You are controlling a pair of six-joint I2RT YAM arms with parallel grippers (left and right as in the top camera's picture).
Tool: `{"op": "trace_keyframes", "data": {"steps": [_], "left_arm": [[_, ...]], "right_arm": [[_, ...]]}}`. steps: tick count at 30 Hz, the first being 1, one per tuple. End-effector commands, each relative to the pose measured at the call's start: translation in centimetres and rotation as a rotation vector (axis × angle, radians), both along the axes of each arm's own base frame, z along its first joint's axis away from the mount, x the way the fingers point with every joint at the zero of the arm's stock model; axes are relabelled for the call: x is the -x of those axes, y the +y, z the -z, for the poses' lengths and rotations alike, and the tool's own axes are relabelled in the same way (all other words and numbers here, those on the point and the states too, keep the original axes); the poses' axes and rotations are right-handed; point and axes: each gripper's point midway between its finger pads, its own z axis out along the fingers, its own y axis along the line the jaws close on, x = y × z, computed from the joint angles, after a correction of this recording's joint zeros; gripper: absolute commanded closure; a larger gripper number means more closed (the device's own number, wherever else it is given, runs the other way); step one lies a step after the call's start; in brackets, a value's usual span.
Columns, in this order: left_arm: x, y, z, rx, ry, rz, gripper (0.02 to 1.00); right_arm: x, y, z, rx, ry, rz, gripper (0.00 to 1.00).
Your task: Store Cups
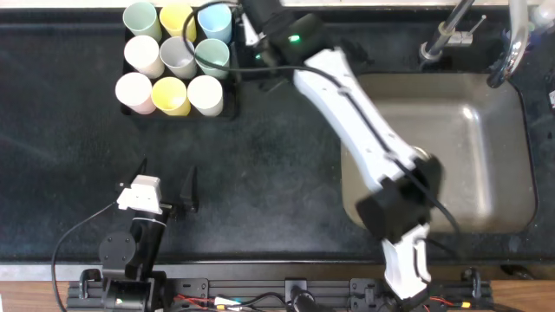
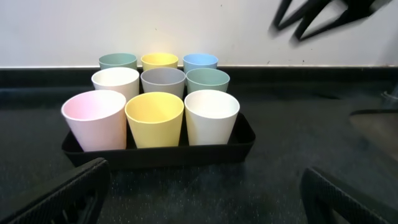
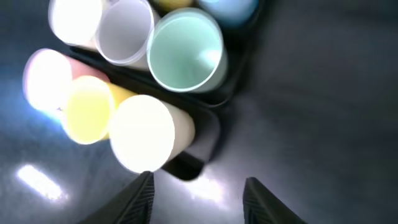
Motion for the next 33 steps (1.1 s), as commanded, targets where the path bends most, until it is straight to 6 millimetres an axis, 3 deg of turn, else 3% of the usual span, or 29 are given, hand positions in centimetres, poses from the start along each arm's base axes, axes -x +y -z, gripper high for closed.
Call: {"op": "trace_keyframes", "data": {"steps": [1,6,9,13,16,24,29,33], "left_arm": [[0.1,-0.3,-0.1,0.008,-0.005,0.016,0.018],[0.1,-0.3,-0.1,0.008,-0.005,0.016,0.018],[0.1,-0.3,-0.1,0.008,-0.005,0.016,0.018],[0.1,-0.3,-0.1,0.008,-0.005,0.016,0.018],[0.1,-0.3,-0.1,0.008,-0.005,0.016,0.018],[0.1,-0.3,-0.1,0.008,-0.005,0.016,0.018],[0.1,-0.3,-0.1,0.008,-0.005,0.016,0.020],[0.1,-0.3,-0.1,0.008,-0.005,0.016,0.020]], "right_arm": [[1.0,-5.0,-6.6,0.089,-0.163,0.034,0.443],[3.5,-8.7,-6.4,0.139,-0.146,0.046,0.327],[5.1,-10.7,-7.3,0.148,-0.218,0.080,0.235],[8.1,-12.6,-9.0,0.100,-0.316,0.106,0.005],[10.2,-14.9,-8.9,0.060,-0.341,0.166,0.005],[15.2,-22.6,-5.8,-0.002,-0.338,0.381,0.003],[17.7,-24.8,-4.5,-0.052,-0.426,0.439,0.003],[18.2,-26.0,-3.6,-0.093,-0.545,0.482,0.003]]}}
